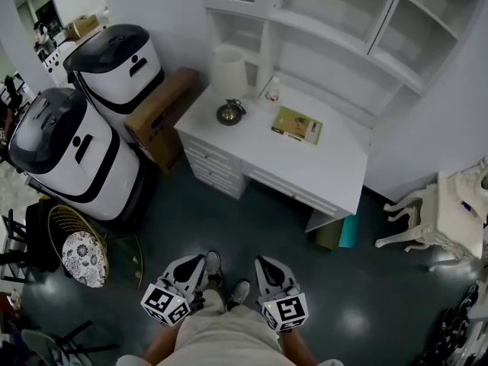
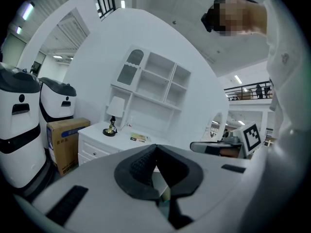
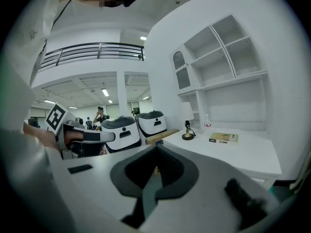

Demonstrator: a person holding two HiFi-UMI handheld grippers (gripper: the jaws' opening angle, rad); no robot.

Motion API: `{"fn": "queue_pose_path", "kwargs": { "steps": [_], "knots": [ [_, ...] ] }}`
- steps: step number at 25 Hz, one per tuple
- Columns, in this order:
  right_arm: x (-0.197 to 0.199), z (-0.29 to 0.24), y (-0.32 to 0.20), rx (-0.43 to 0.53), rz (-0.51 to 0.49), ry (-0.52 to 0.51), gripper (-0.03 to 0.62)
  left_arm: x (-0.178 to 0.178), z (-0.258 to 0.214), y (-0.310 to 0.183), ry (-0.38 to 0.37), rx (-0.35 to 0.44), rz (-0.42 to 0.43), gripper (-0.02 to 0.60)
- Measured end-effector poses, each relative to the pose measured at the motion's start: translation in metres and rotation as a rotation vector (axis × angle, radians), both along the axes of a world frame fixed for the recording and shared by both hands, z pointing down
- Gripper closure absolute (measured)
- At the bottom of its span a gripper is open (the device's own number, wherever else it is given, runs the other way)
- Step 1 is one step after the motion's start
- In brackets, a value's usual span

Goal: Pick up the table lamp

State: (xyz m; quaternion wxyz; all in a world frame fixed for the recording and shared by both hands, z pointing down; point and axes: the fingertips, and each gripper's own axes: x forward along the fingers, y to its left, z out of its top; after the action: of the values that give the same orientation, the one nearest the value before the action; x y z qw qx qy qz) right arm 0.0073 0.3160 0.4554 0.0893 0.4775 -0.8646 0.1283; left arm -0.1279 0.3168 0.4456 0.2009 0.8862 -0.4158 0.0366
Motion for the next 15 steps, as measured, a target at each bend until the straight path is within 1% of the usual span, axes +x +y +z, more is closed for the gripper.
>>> {"fn": "queue_pose_path", "kwargs": {
  "steps": [3,7,11,13,15],
  "knots": [
    [-0.003,0.0,-0.014,-0.01,0.016,0.029,0.583,-0.007,0.002,-0.021,0.012,0.006,-0.019,0.572],
    [-0.009,-0.005,-0.038,-0.013,0.042,0.032,0.583,-0.01,0.0,-0.052,0.021,0.012,0.023,0.573],
    [-0.025,-0.015,-0.069,0.004,0.047,0.036,0.583,-0.018,-0.01,-0.09,0.018,0.057,0.042,0.572],
    [-0.034,-0.02,-0.085,0.013,0.05,0.042,0.583,-0.024,-0.014,-0.107,0.024,0.069,0.054,0.572],
    [-0.042,-0.023,-0.1,0.023,0.057,0.049,0.583,-0.028,-0.017,-0.122,0.013,0.081,0.074,0.573]
  ]
}}
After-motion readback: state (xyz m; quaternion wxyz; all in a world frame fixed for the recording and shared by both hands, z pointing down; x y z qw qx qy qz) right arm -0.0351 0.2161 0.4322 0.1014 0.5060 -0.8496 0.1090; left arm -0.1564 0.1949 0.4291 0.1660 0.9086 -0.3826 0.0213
